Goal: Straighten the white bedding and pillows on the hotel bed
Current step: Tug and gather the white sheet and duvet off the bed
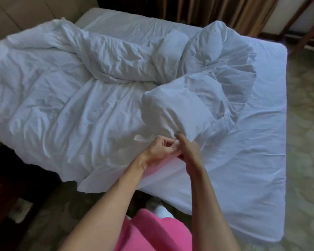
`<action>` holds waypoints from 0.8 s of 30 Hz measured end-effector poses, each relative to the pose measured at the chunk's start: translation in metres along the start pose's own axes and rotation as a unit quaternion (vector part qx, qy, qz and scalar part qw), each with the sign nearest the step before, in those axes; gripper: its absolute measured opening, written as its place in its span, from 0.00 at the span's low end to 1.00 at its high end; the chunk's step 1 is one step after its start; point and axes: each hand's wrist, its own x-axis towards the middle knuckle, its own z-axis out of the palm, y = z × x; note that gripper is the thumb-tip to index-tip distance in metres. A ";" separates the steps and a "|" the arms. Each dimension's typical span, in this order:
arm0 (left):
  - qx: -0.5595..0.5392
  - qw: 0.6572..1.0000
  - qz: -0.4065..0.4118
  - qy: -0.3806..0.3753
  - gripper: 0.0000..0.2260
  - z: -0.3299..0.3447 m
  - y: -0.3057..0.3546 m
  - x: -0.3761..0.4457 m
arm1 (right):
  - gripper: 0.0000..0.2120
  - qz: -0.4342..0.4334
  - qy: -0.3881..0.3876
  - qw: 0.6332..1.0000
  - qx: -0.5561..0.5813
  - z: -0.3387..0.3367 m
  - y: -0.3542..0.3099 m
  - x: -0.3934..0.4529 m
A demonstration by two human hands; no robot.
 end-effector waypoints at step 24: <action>0.114 0.953 0.031 0.279 0.18 0.263 -0.037 -0.064 | 0.35 0.051 -0.046 0.998 0.000 -0.262 0.080 -0.118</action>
